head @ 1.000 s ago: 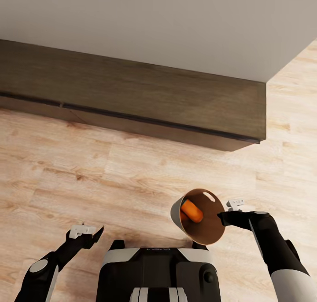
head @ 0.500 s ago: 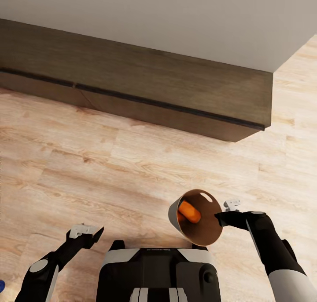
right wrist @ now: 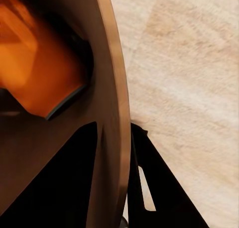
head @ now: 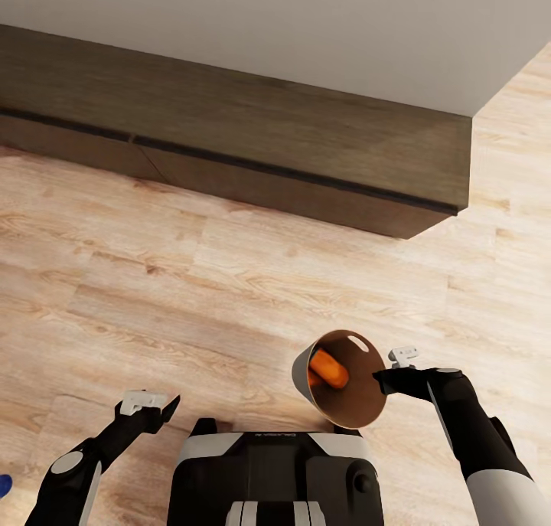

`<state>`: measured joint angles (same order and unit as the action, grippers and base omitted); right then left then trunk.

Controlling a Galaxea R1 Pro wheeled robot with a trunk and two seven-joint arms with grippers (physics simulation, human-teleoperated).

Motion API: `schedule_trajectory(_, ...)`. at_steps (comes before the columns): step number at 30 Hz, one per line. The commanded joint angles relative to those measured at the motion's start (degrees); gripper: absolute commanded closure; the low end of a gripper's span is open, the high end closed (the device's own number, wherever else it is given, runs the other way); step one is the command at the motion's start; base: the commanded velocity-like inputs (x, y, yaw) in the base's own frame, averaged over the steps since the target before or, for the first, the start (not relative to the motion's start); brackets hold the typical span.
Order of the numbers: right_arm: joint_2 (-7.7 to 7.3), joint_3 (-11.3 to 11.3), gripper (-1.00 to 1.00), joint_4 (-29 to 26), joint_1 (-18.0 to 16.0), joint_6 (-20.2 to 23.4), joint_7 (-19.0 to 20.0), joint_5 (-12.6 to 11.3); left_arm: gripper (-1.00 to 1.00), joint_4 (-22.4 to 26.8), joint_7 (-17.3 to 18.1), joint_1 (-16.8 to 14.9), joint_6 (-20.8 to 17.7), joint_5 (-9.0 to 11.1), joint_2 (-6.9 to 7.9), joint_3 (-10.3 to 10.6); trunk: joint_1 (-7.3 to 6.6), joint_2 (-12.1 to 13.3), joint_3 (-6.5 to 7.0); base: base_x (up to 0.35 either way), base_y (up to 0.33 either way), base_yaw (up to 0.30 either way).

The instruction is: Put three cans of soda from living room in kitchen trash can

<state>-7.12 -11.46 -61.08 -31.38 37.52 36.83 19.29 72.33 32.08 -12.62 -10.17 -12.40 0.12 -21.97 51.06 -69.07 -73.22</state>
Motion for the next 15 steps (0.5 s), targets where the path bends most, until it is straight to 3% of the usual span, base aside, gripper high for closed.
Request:
schedule_trajectory(1,0.01,0.1,1.0,0.0,0.0,0.4,0.3,-0.9,-1.0,0.0,0.0,0.0,0.0,0.0,-0.01,0.0,0.0,0.0,0.0,-0.006,0.0,0.0)
schedule_trajectory(4,0.01,0.1,1.0,0.0,0.0,0.4,0.3,-0.9,-1.0,0.0,0.0,0.0,-0.1,0.0,-0.02,0.0,0.0,0.0,0.0,-0.004,0.0,0.0)
schedule_trajectory(15,0.09,0.1,1.0,-0.1,0.0,0.4,0.3,-0.9,-1.0,-0.1,-0.1,0.0,-0.1,0.0,-0.03,0.1,-2.42,4.4,1.98,0.0,0.0,0.0)
